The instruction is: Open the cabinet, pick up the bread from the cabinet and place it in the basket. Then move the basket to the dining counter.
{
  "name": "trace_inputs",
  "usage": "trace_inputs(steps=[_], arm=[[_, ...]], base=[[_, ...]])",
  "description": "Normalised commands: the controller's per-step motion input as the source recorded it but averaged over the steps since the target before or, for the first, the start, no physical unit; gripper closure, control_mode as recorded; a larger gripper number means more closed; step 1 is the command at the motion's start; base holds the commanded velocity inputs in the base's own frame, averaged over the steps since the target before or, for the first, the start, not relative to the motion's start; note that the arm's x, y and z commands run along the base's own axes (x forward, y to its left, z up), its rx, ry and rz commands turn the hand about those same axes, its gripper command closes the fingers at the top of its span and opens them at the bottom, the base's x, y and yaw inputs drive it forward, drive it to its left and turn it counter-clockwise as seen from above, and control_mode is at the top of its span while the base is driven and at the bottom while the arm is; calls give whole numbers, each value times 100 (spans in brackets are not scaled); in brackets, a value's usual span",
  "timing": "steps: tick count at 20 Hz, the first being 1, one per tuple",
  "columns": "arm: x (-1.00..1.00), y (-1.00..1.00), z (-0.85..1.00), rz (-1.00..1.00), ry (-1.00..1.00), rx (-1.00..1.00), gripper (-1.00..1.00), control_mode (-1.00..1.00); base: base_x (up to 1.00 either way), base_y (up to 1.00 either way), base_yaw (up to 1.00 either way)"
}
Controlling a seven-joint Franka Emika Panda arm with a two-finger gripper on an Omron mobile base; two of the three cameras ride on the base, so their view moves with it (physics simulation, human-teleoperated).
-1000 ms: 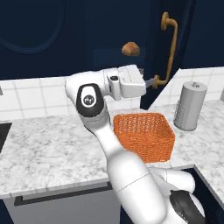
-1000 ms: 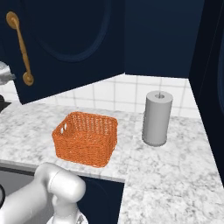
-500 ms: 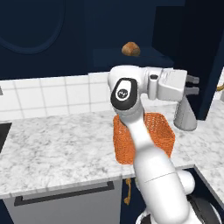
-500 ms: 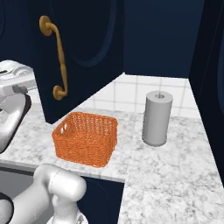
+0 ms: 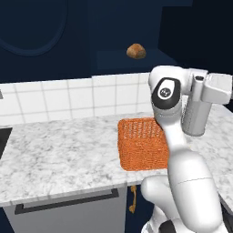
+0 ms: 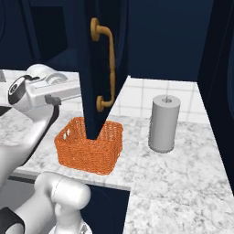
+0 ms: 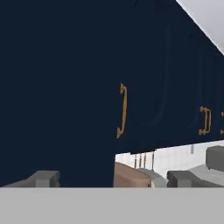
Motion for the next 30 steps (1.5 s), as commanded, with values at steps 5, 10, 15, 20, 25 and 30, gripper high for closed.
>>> trace_inputs(steps=[5,10,15,20,25,30], arm=[[20,-69,-1,44,-1,13,-100,-100],[40,-14,-12,56,0,7,-100,-100],[1,83,0,46,0,0,-100,-100],[33,78,0,53,0,2,-100,-100],[59,34,0,65,6,14,-100,-100],[89,11,7,60,13,23,-100,-100]], base=[[0,0,0],[0,0,0],[0,0,0],[0,0,0],[0,0,0],[0,0,0]])
